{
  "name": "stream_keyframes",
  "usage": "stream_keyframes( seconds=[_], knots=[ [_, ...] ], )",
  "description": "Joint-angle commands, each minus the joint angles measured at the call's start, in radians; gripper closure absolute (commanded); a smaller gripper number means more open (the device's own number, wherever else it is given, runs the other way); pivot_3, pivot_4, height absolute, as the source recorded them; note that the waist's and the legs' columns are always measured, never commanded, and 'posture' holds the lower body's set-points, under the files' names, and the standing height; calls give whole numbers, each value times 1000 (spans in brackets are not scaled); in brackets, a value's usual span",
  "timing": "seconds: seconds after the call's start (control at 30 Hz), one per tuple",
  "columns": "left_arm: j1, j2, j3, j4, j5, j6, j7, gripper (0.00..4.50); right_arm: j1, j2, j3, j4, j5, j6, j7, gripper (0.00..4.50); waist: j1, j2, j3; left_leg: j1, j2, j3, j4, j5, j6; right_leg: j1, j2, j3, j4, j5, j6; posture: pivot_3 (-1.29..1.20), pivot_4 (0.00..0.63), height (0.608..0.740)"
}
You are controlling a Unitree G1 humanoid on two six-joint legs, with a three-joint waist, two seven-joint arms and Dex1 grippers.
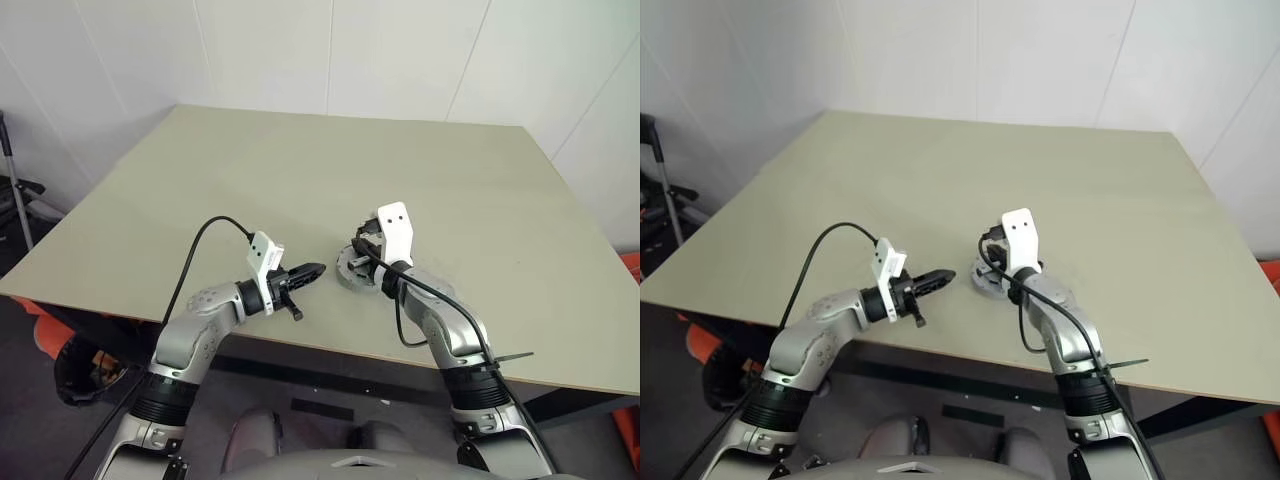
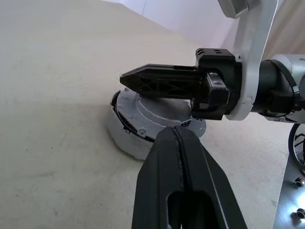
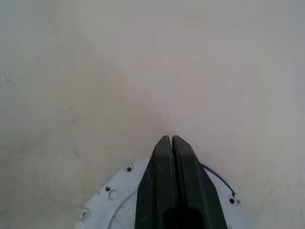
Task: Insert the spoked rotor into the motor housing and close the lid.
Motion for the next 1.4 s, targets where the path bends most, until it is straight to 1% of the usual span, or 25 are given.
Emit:
stream_keyframes(
  seconds=[0.03,0.13,0.17,0.23,0.3,0.47,0.5,0.53,0.77,1.2,1.4],
  knots=[
    [-19,1,17,-29,-15,-1,0,4500,-76,-54,-77,-150,113,22,99,4484,1,0,0,0,0,0,0,0,0,0,0,0,0,0,0,0,0,740],
    [-30,-3,17,-16,-15,-2,-4,4500,-100,-121,-112,-169,160,67,158,3873,3,0,0,0,0,0,0,0,0,0,0,0,0,2,-4,0,0,740],
    [-33,-4,17,-13,-15,-1,-4,4500,-101,-148,-115,-169,170,78,182,3577,5,0,0,0,0,0,0,0,0,0,0,0,0,3,-6,0,0,740],
    [-37,-6,15,-11,-16,-1,-5,4500,-90,-202,-112,-159,177,81,232,2927,7,0,0,0,0,0,-1,0,0,1,0,-1,-1,4,-6,0,0,740],
    [-35,-6,14,-18,-17,0,-4,4500,-74,-247,-108,-149,187,82,281,2187,6,0,0,-2,0,0,-1,0,1,0,0,-1,-1,4,-6,0,0,740],
    [-20,-4,13,-50,-19,-10,-5,4500,-37,-325,-99,-127,224,91,402,437,4,0,0,-3,1,0,-1,0,1,-2,0,-1,-1,4,-7,0,0,740],
    [-17,-3,12,-55,-19,-11,-6,4500,-32,-335,-97,-121,231,92,425,143,4,0,0,-3,1,0,-1,-1,1,-2,0,-1,-1,4,-7,0,0,740],
    [-14,-3,10,-60,-19,-13,-8,4500,-26,-347,-94,-114,237,91,451,23,5,0,0,-3,1,0,-1,-1,2,-2,0,-1,-1,4,-7,0,0,740],
    [-9,6,5,-58,-16,-16,-25,4500,-30,-414,-43,-49,258,84,621,23,6,0,0,-3,1,1,0,-1,3,-1,0,-2,-2,4,-7,0,0,740],
    [-15,17,13,-21,-10,-29,-52,4500,-162,-391,42,258,134,-108,717,23,5,0,0,-3,1,1,1,-1,3,-1,0,-2,-2,4,-8,0,0,740],
    [-9,23,18,-17,-11,-37,-55,4500,-157,-387,61,274,124,-126,760,23,5,0,0,-5,2,1,1,-2,6,-2,0,-3,-2,4,-8,0,0,740]
  ],
)
